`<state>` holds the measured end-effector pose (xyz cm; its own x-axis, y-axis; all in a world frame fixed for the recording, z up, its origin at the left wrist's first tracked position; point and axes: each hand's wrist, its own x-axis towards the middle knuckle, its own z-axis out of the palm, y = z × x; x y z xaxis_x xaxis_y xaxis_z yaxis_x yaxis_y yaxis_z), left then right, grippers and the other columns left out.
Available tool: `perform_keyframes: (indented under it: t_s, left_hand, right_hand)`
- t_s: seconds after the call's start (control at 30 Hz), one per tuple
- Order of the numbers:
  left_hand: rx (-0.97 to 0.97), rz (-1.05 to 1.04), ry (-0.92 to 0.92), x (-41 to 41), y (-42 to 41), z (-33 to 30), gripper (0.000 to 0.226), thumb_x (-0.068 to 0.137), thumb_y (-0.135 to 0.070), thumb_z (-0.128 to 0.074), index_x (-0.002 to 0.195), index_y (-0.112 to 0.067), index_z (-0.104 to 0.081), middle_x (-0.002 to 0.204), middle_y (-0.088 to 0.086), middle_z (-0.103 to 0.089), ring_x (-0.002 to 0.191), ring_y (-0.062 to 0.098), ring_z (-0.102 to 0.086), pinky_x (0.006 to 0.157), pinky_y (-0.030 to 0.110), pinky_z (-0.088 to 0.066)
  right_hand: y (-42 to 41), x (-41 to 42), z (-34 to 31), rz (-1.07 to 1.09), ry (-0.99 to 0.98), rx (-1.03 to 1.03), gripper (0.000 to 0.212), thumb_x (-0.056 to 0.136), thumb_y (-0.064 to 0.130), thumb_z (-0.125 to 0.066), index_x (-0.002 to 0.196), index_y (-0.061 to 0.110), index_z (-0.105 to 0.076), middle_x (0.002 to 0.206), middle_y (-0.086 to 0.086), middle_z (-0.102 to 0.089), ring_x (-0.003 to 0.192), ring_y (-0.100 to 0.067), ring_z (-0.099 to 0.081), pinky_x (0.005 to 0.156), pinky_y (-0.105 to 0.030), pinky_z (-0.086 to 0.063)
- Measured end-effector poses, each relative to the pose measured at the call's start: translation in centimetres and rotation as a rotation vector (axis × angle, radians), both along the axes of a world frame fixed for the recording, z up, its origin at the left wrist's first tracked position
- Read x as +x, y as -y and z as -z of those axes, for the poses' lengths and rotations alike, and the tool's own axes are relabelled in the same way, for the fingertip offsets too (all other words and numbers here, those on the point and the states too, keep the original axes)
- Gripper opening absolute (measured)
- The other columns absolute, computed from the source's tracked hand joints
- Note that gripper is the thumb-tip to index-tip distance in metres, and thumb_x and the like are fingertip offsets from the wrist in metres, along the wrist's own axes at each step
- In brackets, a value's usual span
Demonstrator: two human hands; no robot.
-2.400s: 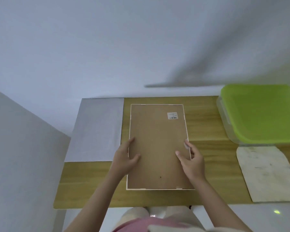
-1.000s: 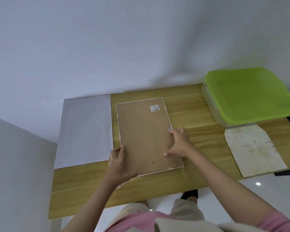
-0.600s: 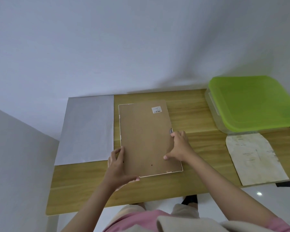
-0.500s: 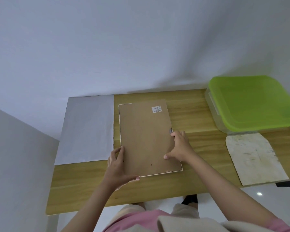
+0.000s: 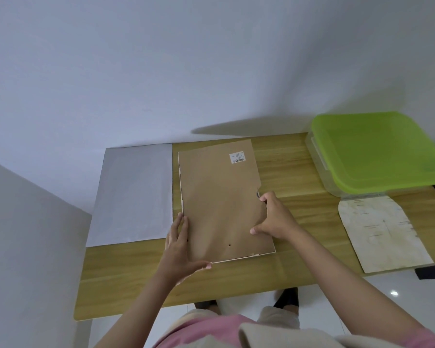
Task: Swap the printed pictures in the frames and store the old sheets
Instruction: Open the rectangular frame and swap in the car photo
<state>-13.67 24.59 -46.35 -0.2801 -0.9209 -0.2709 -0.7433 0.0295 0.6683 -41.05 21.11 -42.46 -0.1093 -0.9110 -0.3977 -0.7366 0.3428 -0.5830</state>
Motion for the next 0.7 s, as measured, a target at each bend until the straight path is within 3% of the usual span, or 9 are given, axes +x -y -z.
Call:
perform_keyframes:
  t_s: [0.13, 0.3, 0.47, 0.7]
  left_hand:
    - [-0.026, 0.024, 0.005, 0.1, -0.08, 0.21, 0.139, 0.044, -0.074, -0.069, 0.149, -0.021, 0.006, 0.154, -0.012, 0.014, 0.144, 0.017, 0.0, 0.117, 0.038, -0.016]
    - [-0.04, 0.022, -0.019, 0.1, -0.13, 0.21, 0.137, 0.049, -0.061, -0.08, 0.148, -0.024, 0.007, 0.153, -0.016, 0.013, 0.144, 0.015, 0.001, 0.117, 0.041, -0.019]
    - [-0.039, -0.018, -0.103, 0.08, -0.34, -0.11, 0.135, 0.048, -0.057, -0.083, 0.143, -0.045, 0.011, 0.155, -0.015, -0.003, 0.14, 0.018, -0.013, 0.11, 0.035, -0.028]
    - [-0.053, -0.036, -0.061, 0.1, -0.68, 0.36, 0.132, 0.05, -0.055, -0.082, 0.147, -0.037, 0.007, 0.146, -0.018, -0.017, 0.133, 0.02, -0.019, 0.109, 0.047, -0.034]
  right_hand:
    - [-0.11, -0.01, -0.36, -0.009, -0.021, 0.023, 0.09, 0.052, 0.024, -0.091, 0.12, 0.012, -0.034, 0.111, 0.004, -0.041, 0.105, -0.019, -0.048, 0.083, -0.03, -0.041]
    - [-0.17, -0.04, -0.55, -0.011, -0.033, 0.029, 0.088, 0.053, 0.026, -0.09, 0.119, 0.012, -0.033, 0.112, 0.003, -0.044, 0.101, -0.018, -0.047, 0.077, -0.028, -0.037]
    - [-0.72, -0.51, -0.64, -0.022, -0.026, -0.005, 0.081, 0.057, 0.023, -0.088, 0.111, 0.014, -0.028, 0.109, 0.0, -0.045, 0.097, -0.021, -0.048, 0.074, -0.03, -0.037]
    - [-0.98, -0.11, -0.23, -0.048, -0.061, -0.018, 0.085, 0.059, 0.027, -0.086, 0.124, 0.016, -0.031, 0.124, 0.006, -0.044, 0.11, -0.024, -0.051, 0.08, -0.031, -0.041]
